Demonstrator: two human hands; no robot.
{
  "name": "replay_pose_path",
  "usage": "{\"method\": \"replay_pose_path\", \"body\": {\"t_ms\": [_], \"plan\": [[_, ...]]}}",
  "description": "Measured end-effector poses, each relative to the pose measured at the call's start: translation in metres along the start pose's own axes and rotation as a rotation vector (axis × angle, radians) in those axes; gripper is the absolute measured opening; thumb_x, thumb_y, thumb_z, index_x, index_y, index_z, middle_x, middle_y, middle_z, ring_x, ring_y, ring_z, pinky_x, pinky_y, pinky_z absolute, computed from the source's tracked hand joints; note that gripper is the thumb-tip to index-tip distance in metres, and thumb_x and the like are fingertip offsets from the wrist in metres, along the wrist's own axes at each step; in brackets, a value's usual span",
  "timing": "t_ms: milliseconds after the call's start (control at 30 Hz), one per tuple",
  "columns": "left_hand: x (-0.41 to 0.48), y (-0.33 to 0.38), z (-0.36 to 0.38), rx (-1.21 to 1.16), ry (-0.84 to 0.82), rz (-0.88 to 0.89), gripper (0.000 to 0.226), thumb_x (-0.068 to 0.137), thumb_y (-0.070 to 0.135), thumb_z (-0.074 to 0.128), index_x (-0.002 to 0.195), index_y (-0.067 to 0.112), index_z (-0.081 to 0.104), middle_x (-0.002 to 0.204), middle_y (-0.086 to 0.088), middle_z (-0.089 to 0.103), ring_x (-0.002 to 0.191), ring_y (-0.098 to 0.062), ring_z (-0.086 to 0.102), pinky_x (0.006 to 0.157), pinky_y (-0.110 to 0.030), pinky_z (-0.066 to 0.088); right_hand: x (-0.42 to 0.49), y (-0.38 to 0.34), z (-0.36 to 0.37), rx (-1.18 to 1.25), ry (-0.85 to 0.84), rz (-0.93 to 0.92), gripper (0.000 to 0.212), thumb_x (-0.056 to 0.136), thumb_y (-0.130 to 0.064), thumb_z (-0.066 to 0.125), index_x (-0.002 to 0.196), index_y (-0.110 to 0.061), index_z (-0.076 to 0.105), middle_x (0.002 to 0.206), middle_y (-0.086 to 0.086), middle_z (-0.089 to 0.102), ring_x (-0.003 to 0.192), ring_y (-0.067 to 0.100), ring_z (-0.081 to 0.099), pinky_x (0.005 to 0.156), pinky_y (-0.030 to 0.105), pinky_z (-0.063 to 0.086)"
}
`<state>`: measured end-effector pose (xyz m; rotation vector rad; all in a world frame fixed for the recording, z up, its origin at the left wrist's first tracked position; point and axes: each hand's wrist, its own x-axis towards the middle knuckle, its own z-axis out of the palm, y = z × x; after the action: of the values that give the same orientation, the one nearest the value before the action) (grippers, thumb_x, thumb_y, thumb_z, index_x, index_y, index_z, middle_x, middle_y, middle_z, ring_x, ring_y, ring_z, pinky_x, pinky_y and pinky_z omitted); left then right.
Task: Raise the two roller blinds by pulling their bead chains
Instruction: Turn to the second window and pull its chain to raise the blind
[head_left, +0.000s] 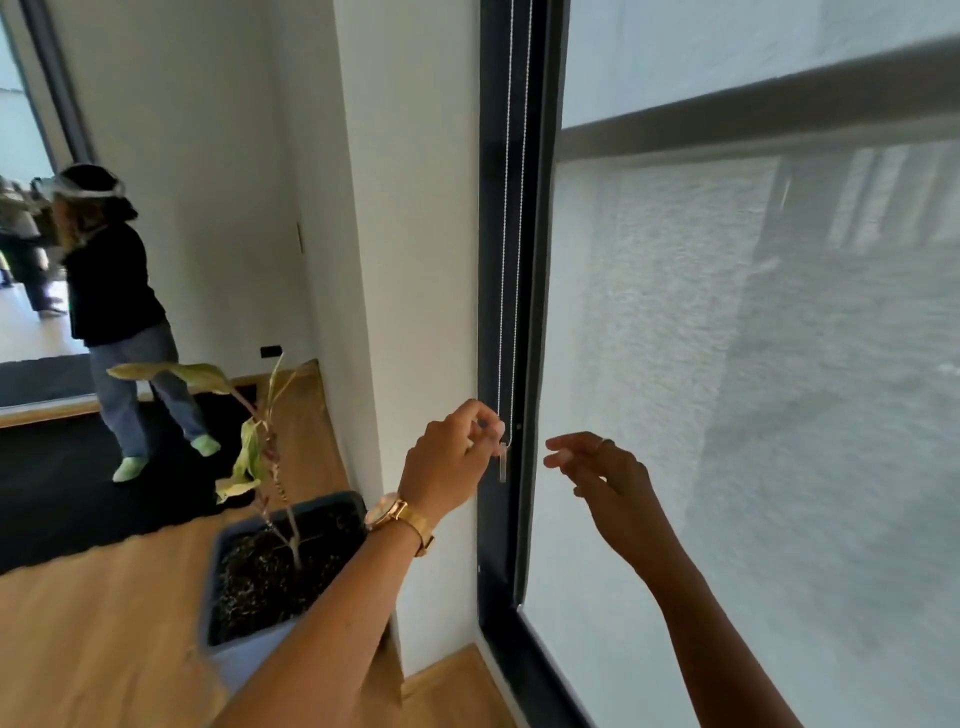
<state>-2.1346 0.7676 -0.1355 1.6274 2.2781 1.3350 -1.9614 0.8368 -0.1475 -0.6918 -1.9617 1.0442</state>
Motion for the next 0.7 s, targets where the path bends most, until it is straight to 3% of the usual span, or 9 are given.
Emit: {"method": "replay_pose_path", "body": {"t_ms": [167, 333, 467, 600, 700], "plan": [[0.099, -0.049, -0.002, -0.034, 0.085, 0.055, 0.024, 0.095, 0.038, 0.046, 0.106, 0.020, 0.058, 0.107, 0.000, 0.070, 0.087, -0.016, 0.068, 0.067, -0.023, 0.052, 0.105, 0.012, 0.044, 0.085, 0.076, 0.012, 0.020, 0.095, -0.027, 0.048, 0.102, -0.023, 0.067, 0.097, -0.008, 0.072, 0.095, 0.007, 0.066, 0.091, 0.036, 0.053], [0.185, -0.083, 0.010, -0.103, 0.045, 0.123, 0.028, 0.095, 0.040, 0.045, 0.110, 0.019, 0.056, 0.118, 0.000, 0.067, 0.102, -0.018, 0.066, 0.076, -0.023, 0.051, 0.211, 0.031, 0.070, 0.112, 0.134, 0.001, 0.020, 0.096, -0.026, 0.047, 0.103, -0.023, 0.066, 0.095, -0.010, 0.072, 0.097, 0.009, 0.066, 0.084, 0.031, 0.054], [0.258, -0.116, 0.018, -0.169, 0.074, 0.168, 0.028, 0.095, 0.037, 0.047, 0.113, 0.016, 0.056, 0.123, -0.002, 0.065, 0.108, -0.019, 0.064, 0.075, -0.015, 0.046, 0.305, 0.049, 0.089, 0.119, 0.231, -0.022, 0.019, 0.096, -0.028, 0.046, 0.101, -0.023, 0.063, 0.098, -0.007, 0.068, 0.098, 0.013, 0.064, 0.083, 0.029, 0.054], [0.324, -0.141, 0.032, -0.190, 0.016, 0.203, 0.028, 0.095, 0.034, 0.049, 0.118, 0.018, 0.054, 0.128, -0.002, 0.062, 0.114, -0.020, 0.061, 0.084, -0.022, 0.050, 0.397, 0.068, 0.099, 0.074, 0.352, 0.007, 0.017, 0.095, -0.025, 0.047, 0.102, -0.022, 0.063, 0.103, 0.001, 0.067, 0.098, 0.019, 0.064, 0.086, 0.036, 0.055], [0.359, -0.152, 0.045, -0.133, -0.008, 0.241, 0.032, 0.094, 0.037, 0.050, 0.122, 0.023, 0.052, 0.129, 0.002, 0.061, 0.114, -0.016, 0.061, 0.082, -0.022, 0.051, 0.455, 0.075, 0.097, -0.095, 0.474, -0.059, 0.013, 0.093, -0.026, 0.049, 0.100, -0.024, 0.060, 0.098, -0.009, 0.063, 0.091, 0.009, 0.061, 0.087, 0.036, 0.053]]}}
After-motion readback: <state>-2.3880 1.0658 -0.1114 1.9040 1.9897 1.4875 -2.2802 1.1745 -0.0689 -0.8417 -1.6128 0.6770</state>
